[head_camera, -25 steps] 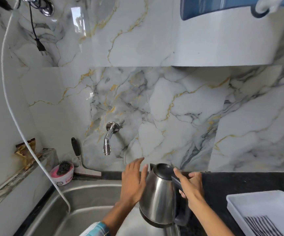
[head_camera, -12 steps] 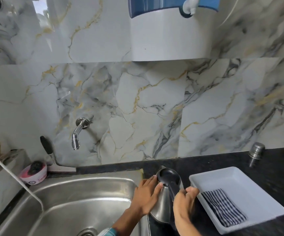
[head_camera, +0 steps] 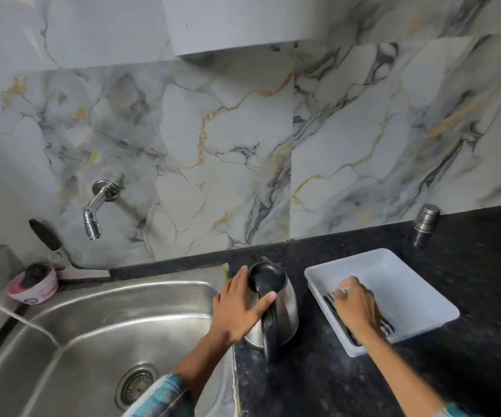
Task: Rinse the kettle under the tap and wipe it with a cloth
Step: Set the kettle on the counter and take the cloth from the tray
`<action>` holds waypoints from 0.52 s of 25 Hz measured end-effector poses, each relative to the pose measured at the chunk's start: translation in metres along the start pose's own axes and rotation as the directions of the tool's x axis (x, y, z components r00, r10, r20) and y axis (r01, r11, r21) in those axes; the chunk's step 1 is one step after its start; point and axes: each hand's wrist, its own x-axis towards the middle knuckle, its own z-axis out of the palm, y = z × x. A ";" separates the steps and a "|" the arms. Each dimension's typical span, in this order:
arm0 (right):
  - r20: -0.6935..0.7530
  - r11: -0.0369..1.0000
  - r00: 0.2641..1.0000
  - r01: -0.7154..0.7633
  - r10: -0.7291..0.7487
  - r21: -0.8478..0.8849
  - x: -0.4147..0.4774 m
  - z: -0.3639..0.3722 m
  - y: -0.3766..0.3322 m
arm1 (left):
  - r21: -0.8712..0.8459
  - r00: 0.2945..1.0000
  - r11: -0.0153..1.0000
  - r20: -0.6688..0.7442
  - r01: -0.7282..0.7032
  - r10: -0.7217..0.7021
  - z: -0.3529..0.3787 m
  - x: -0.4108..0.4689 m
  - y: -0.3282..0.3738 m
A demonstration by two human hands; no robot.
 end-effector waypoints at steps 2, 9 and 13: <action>0.098 0.942 0.989 -0.076 0.114 -0.328 0.040 -0.015 0.050 | 0.130 0.999 0.991 -0.005 -0.032 0.033 0.007 0.001 0.011; 0.544 0.940 0.767 -0.275 0.340 -0.201 0.091 -0.006 0.112 | 0.056 1.000 0.998 0.007 -0.008 0.008 0.016 0.002 0.020; 0.660 0.907 0.680 -0.420 0.319 -0.005 0.091 -0.009 0.101 | 0.037 0.999 0.999 -0.018 0.040 -0.039 0.019 0.004 0.027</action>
